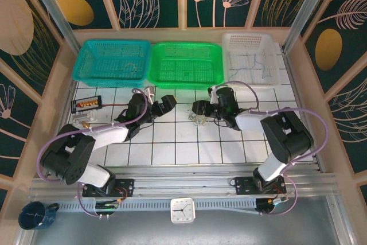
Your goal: Untangle the cables
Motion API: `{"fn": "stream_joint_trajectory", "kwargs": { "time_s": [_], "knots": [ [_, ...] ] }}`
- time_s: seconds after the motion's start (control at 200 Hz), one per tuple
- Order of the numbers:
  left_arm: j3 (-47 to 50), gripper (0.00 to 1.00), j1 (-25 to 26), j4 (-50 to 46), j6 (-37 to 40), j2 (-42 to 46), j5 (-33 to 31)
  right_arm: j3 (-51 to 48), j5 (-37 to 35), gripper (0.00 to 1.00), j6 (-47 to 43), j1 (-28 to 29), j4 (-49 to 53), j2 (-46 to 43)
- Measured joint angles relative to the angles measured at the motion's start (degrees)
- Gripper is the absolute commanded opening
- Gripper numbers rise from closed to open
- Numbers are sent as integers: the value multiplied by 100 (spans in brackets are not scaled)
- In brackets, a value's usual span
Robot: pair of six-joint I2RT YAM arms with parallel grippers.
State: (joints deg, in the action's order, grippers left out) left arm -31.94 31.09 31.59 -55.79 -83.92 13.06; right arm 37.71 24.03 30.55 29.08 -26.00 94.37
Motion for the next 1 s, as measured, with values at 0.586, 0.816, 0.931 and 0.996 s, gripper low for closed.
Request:
{"fn": "stream_joint_trajectory", "kwargs": {
  "time_s": [0.586, 0.816, 0.931, 0.996],
  "knots": [
    [0, 99, 0, 15, 0, -31, 17, -59, 778, 4, 754, 155, -1252, 334],
    [0, 99, 0, 37, 4, -31, 46, -74, 769, 1, 662, 136, -1034, -282],
    [0, 99, 0, 37, 24, -31, 72, -74, 756, 0, 560, 133, -942, -605],
    [0, 99, 0, 37, 44, -31, 107, -74, 756, 0, 514, 133, -883, -767]
  ]
}}
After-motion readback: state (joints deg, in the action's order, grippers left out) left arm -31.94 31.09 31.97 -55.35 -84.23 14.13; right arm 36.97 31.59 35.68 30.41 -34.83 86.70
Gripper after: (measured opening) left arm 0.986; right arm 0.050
